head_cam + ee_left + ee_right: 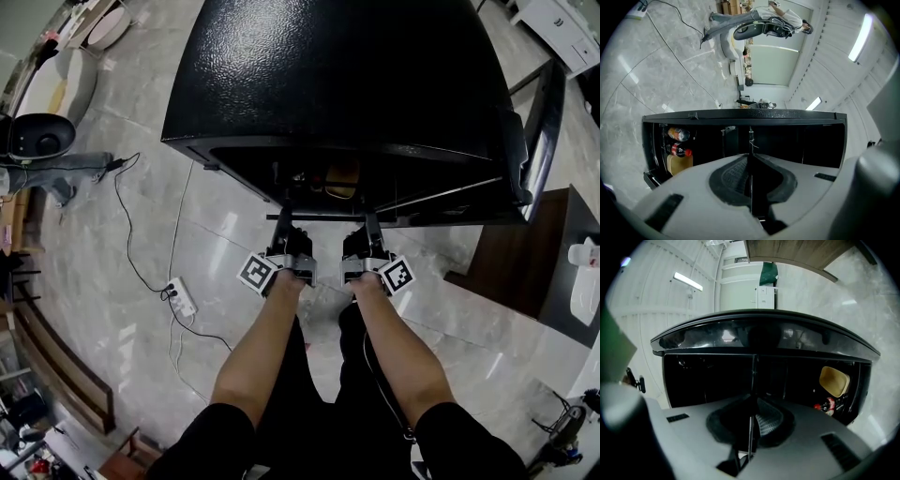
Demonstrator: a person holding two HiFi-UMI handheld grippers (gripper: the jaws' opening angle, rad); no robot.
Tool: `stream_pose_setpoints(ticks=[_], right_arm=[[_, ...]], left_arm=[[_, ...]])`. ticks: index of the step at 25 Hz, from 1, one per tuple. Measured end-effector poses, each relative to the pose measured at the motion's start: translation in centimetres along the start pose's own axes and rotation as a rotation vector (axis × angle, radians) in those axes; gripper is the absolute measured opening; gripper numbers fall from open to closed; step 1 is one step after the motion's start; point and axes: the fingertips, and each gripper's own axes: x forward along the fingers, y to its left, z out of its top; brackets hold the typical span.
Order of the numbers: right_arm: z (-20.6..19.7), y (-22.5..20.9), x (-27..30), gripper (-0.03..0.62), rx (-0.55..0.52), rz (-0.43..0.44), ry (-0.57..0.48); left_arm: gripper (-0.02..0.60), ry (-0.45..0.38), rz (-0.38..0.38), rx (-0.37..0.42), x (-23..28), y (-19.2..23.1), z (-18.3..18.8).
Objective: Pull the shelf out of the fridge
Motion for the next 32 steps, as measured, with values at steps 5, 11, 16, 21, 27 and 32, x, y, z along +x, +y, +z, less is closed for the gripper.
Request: stream_pose_setpoints(ticks=[5, 11, 16, 21, 27, 32], right_arm=[[0.0, 0.2, -0.6, 0.037, -0.007, 0.003, 0.008], [-0.3, 0.4, -1.5, 0.037, 0.004, 0.014, 0.007], [-0.6, 0.6, -2.5, 0.037, 0.01, 0.012, 0.007], [-1.0, 1.0, -3.3, 0.037, 0.021, 0.013, 0.003], [-1.2, 1.1, -4.4, 0.037, 0.009, 0.011, 0.008], [-1.5, 1.3, -5.2, 0.037, 0.01, 0.016, 0.016]], left_arm=[[0.035, 0.008, -0.009, -0.006, -0.6, -0.3, -0.4], [0.035, 0.006, -0.009, -0.005, -1.7, -0.4, -0.6], [0.035, 0.002, -0.01, -0.006, -2.7, -0.5, -0.6], [0.035, 0.009, -0.024, -0.005, -3.5, -0.9, -0.6], [0.034, 0.021, -0.029, -0.006, -4.5, -1.0, -0.8], [0.035, 0.032, -0.03, -0.005, -5.4, -1.0, -1.0]])
